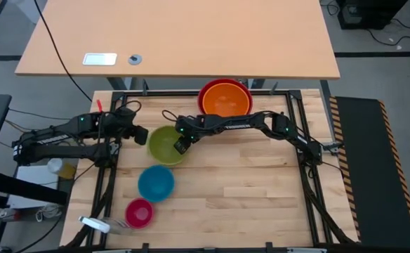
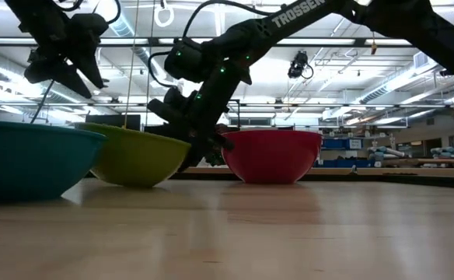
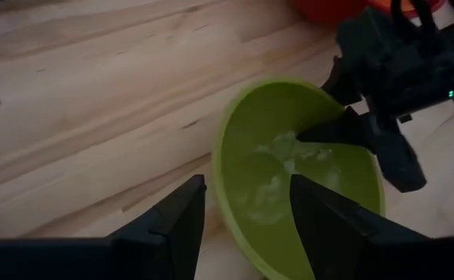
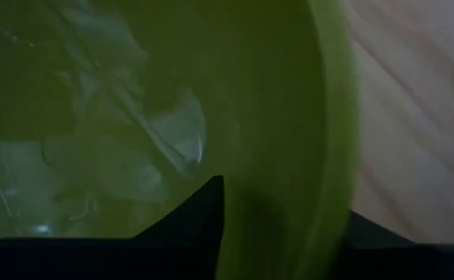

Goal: Nest bowls inside each other
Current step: Stack the green bowl on top of the orange bowl

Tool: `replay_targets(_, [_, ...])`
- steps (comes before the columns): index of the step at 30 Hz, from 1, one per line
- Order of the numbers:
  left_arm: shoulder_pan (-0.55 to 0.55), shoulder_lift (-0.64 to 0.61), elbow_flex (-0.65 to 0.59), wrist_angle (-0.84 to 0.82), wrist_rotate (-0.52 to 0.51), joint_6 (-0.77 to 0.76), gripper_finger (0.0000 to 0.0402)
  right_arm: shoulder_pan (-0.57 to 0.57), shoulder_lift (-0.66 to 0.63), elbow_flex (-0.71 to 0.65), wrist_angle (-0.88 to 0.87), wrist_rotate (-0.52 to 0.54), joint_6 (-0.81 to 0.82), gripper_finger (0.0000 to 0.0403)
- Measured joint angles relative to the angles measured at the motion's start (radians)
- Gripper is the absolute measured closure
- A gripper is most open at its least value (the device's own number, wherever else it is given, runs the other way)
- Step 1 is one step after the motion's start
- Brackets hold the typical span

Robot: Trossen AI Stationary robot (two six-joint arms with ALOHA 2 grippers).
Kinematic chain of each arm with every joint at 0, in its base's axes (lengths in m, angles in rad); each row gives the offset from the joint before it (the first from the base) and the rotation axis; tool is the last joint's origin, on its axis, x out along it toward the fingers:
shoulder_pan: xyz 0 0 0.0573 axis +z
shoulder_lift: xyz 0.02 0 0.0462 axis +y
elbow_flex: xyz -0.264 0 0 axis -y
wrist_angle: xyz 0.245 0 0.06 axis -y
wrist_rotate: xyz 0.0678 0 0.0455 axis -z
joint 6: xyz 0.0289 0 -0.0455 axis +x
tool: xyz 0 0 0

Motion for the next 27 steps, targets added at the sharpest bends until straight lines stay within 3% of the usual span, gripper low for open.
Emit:
replay_targets(9, [0.000,-0.015,0.000,0.075,0.032,0.022,0.0209,-0.003,-0.020,0.004,-0.043,-0.011,-0.043,0.0384])
replay_targets(21, [0.002,-0.012,0.001,0.201,0.028,0.108,0.0209,-0.027,-0.109,-0.001,-0.159,0.071,-0.154,0.0384])
replay_targets(27, [0.002,-0.012,0.001,0.396,0.016,0.152,0.0209,-0.078,-0.214,-0.002,-0.150,0.036,-0.159,0.0384])
